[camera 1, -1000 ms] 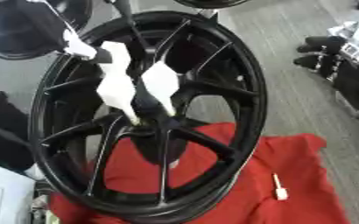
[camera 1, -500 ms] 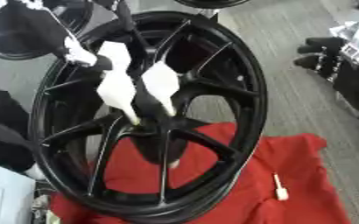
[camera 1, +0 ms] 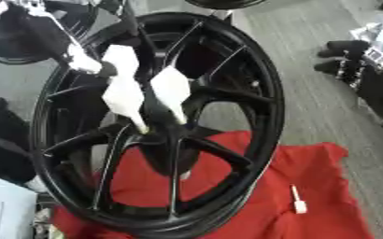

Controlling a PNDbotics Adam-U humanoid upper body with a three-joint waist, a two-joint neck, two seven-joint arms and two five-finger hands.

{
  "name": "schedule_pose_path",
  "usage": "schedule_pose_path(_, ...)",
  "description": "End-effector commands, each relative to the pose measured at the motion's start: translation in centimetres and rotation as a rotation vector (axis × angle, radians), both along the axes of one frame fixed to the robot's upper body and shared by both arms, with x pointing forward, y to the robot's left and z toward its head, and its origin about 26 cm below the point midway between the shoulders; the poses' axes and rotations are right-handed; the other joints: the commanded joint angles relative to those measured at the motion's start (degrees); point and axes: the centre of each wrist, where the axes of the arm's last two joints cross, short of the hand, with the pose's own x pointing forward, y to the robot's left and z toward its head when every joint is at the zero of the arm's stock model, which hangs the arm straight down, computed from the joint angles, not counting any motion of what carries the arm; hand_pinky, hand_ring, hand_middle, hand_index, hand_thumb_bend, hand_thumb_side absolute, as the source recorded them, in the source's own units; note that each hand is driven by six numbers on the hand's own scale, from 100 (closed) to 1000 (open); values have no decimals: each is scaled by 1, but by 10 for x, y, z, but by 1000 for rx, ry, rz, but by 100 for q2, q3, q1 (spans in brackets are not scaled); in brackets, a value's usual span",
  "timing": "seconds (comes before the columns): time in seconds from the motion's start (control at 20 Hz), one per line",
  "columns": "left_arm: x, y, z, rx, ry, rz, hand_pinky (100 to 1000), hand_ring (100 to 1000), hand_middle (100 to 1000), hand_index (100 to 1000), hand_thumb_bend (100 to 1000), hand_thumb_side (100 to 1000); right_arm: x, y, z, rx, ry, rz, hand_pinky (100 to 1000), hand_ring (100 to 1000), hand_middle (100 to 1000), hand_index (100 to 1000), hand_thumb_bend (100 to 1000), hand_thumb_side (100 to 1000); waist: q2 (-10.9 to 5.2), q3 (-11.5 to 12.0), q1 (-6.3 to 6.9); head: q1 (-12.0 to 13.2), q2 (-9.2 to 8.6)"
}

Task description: Pull the pin out of the wheel hub.

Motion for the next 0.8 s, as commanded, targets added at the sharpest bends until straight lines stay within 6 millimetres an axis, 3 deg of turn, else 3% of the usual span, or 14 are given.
schedule_pose_path(0.05,1,13,11,195,-27,-100,889,852,772,836,388,516,-1,-3,9,-33,-19,-3,953,772,769,833,100,726,-91,-2,-57,18,-75)
schedule_pose_path(0.8,4,16,3,190,4,-83,881,838,763,837,384,542,-1,-4,9,-33,-17,-6,953,772,769,834,100,728,-87,-21,-56,22,-128)
